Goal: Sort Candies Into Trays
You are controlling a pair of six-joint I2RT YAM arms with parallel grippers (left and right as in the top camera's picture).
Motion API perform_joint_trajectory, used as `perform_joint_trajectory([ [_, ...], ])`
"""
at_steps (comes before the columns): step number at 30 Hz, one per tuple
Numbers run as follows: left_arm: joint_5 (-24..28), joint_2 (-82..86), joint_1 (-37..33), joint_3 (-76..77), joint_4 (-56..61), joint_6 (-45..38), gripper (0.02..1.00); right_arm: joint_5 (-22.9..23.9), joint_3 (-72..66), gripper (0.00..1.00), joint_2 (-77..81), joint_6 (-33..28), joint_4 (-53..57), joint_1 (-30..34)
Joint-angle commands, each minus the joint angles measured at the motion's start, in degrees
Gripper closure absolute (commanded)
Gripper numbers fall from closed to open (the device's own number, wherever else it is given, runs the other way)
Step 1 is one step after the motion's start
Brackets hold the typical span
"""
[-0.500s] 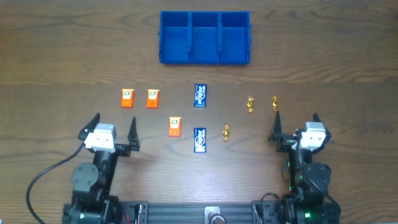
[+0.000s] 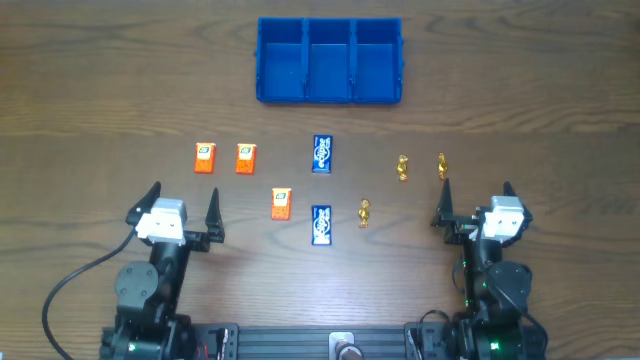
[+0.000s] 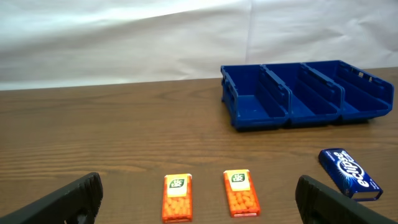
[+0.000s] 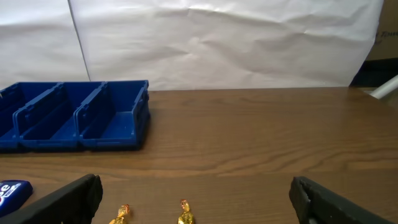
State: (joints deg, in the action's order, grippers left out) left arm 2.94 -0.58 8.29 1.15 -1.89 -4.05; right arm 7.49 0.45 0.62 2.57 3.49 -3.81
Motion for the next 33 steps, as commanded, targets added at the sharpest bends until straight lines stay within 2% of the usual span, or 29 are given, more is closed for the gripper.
perform_joint_trajectory([
  [1, -0.15, 0.33, -0.13, -0.87, -2.45, 0.63, 0.02, 0.35, -0.02, 0.003, -0.48, 0.37, 0.33, 0.26],
  [33, -0.35, 0.35, 1.49, -0.83, -0.7, 1.31, 0.02, 0.33, -0.02, 0.003, -0.48, 0.37, 0.33, 0.24],
])
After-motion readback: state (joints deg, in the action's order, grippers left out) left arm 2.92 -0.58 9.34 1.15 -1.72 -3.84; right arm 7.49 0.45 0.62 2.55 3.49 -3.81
